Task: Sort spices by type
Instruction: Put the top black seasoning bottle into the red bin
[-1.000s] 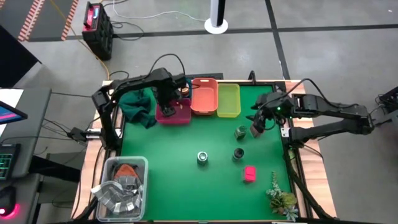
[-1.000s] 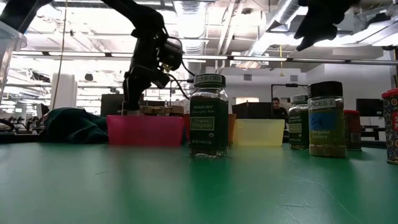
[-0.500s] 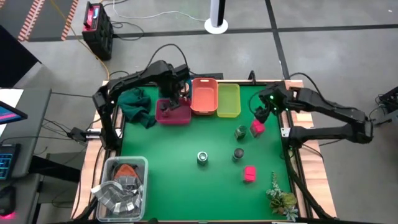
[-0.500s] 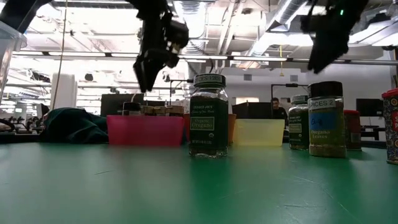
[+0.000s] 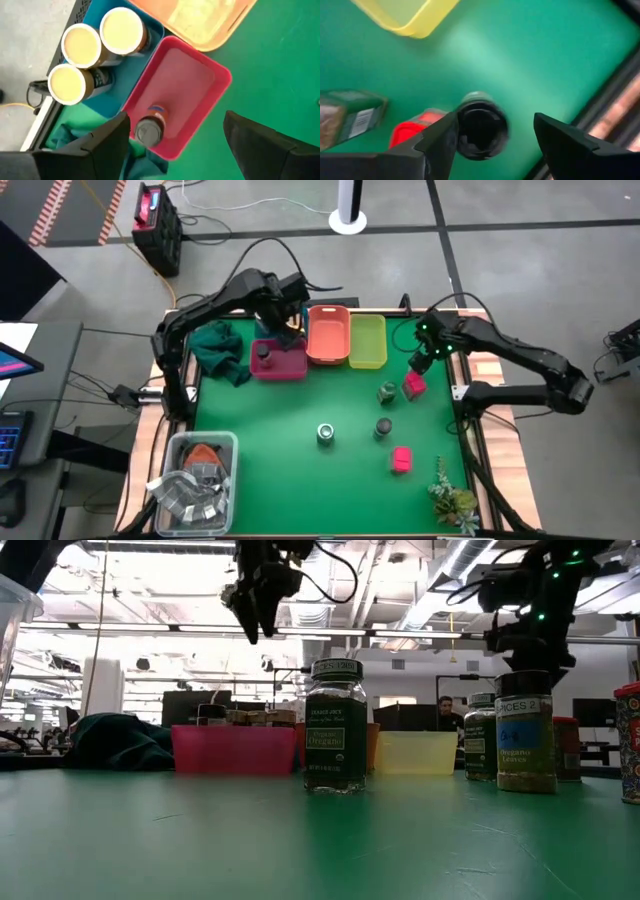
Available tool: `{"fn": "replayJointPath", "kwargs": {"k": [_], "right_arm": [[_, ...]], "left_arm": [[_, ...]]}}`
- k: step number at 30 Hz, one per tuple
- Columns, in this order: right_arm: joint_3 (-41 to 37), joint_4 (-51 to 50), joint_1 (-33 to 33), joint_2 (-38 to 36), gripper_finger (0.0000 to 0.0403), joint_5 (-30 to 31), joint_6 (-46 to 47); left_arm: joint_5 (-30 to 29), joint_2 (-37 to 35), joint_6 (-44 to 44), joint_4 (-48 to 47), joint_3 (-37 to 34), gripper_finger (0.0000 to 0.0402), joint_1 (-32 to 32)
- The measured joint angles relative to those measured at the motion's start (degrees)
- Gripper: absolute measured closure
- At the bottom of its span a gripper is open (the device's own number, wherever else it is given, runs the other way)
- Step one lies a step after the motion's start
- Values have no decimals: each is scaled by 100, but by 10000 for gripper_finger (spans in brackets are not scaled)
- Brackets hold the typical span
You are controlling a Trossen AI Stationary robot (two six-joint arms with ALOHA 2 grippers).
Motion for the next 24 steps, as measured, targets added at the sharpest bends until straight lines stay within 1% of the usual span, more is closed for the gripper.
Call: {"fn": "replayJointPath", "kwargs": {"k": [4,10,16,20,24], "right_arm": [[2,52,20,-10,107,-105,-4],[2,44,19,-9,91,-160,-116],[2,56,17,-9,58,-220,-131],[2,52,15,-8,38,-369,-50],[-232,243,12,-6,36,-435,144]], "left_arm": [[-42,0,-41,-214,81,98,-42],[-53,0,-107,-196,90,98,-43],[-51,0,-106,-196,90,98,-40],[-47,0,-104,-196,90,98,-40],[-47,0,-65,-196,90,98,-40]]}}
